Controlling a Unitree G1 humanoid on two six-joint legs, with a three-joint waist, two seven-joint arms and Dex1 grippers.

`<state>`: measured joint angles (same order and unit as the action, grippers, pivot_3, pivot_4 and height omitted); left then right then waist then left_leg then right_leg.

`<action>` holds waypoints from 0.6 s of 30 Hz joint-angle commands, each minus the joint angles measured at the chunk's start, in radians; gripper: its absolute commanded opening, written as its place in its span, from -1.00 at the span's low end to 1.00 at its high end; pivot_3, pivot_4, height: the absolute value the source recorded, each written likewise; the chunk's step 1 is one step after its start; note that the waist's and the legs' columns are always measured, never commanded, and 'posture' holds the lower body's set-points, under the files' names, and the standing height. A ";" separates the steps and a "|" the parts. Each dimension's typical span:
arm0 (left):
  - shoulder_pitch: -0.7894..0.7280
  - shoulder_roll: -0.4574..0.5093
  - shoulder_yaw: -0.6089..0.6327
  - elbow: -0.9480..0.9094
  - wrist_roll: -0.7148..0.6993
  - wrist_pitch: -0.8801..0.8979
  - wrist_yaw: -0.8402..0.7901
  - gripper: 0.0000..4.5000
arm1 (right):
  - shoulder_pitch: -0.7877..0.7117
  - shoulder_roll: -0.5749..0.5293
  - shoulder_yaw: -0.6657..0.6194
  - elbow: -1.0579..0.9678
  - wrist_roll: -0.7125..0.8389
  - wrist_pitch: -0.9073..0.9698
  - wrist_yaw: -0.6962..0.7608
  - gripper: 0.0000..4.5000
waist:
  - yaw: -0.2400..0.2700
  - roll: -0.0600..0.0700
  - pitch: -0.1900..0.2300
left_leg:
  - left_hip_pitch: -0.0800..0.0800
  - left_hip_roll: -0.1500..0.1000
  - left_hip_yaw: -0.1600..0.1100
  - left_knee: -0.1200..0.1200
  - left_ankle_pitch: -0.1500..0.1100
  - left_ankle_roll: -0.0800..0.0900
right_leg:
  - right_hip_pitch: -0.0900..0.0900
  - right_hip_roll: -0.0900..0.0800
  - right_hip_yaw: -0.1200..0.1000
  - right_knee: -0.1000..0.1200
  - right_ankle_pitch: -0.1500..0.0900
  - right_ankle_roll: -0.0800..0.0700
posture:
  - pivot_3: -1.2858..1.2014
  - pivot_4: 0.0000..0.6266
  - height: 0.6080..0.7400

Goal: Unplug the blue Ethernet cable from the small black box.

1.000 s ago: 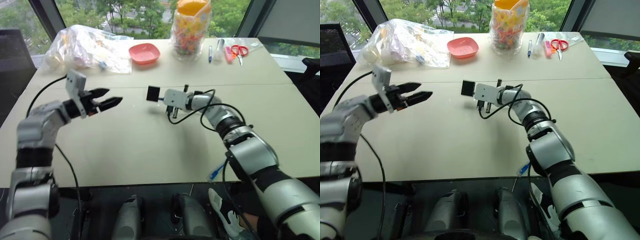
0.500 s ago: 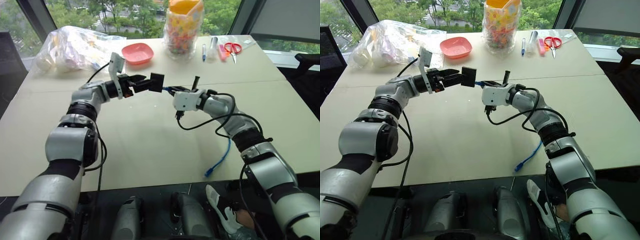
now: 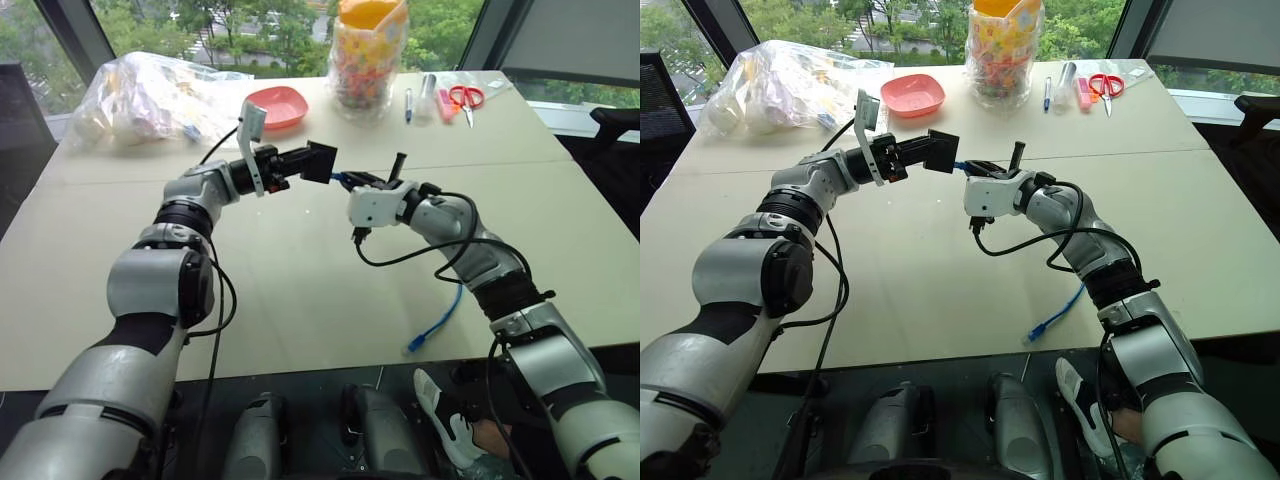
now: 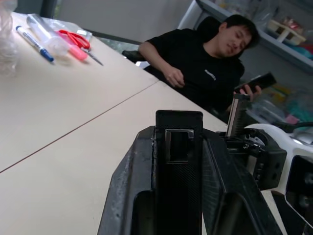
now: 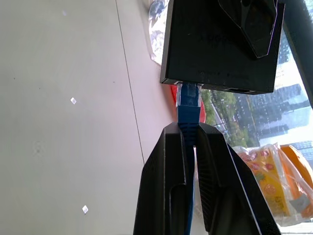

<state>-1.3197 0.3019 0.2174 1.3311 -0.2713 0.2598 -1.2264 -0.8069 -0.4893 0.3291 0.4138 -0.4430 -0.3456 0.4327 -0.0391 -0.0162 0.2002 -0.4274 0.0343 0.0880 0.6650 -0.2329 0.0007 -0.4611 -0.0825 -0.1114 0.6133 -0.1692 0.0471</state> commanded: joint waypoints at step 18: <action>-0.008 -0.051 0.246 -0.088 -0.218 0.236 -0.018 -0.77 | 0.335 0.606 -0.677 -0.788 1.380 1.160 -0.296 0.97 | 0.029 0.000 0.000 | 0.000 0.005 -0.006 0.002 0.000 0.000 | 0.002 0.000 -0.001 0.000 0.003 -0.004 | 0.03 -0.52 1.00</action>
<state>-1.3062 0.2569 0.4462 1.2873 -0.4552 0.4685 -1.2239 -0.4522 0.1012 -0.3243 -0.3573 0.8704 0.8208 0.1867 -0.0100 -0.0164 0.1999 -0.4272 0.0397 0.0818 0.6674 -0.2330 0.0007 -0.4593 -0.0825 -0.1128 0.6131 -0.1665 0.0432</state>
